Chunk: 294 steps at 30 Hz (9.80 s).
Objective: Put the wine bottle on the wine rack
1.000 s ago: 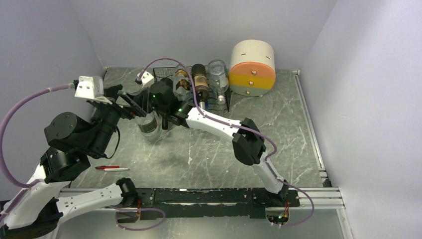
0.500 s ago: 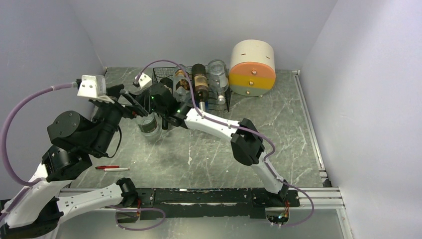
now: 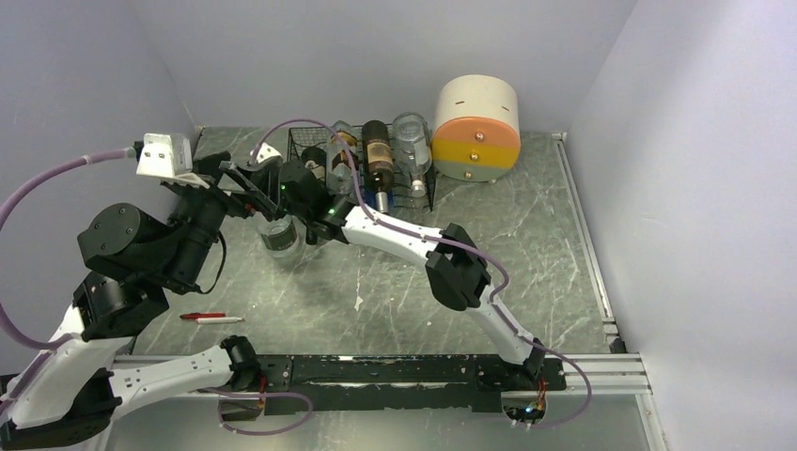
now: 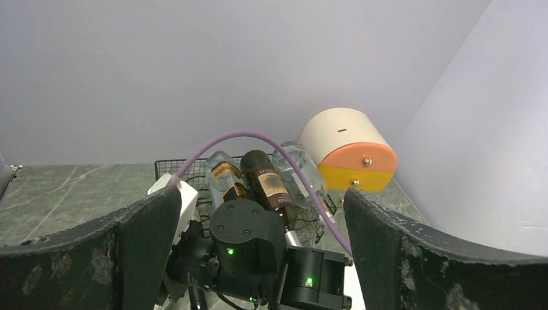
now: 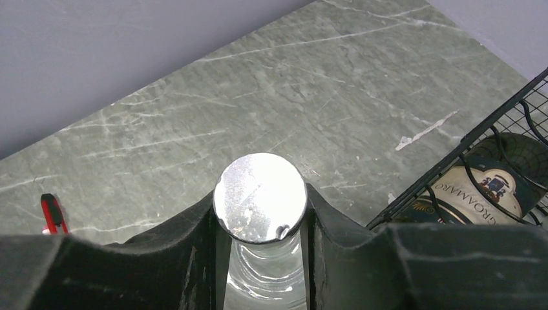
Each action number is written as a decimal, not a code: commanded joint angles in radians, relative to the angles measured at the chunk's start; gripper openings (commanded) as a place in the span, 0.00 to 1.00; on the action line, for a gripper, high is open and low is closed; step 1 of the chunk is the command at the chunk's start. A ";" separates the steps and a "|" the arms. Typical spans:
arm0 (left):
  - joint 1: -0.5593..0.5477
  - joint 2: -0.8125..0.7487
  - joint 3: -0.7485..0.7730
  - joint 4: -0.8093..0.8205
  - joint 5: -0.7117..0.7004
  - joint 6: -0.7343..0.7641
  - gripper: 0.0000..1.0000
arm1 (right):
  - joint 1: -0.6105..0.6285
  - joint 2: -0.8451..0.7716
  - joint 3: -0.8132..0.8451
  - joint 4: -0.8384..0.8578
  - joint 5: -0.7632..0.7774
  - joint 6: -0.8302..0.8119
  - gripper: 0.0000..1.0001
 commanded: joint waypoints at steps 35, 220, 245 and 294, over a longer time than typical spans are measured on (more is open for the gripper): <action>0.000 0.066 -0.175 -0.071 -0.079 -0.203 1.00 | 0.164 -0.653 -1.347 0.637 0.184 0.134 0.00; 0.527 -0.255 -0.148 -0.416 0.356 -0.302 0.99 | -0.093 0.016 0.144 -0.168 0.509 0.658 0.52; 0.528 -0.246 -0.164 -0.372 0.437 -0.264 0.99 | -0.086 -0.363 -0.234 -0.090 0.427 0.597 0.79; 0.528 -0.340 -0.150 -0.252 0.564 -0.135 0.96 | -0.090 -1.737 -0.874 -0.737 0.898 0.381 0.81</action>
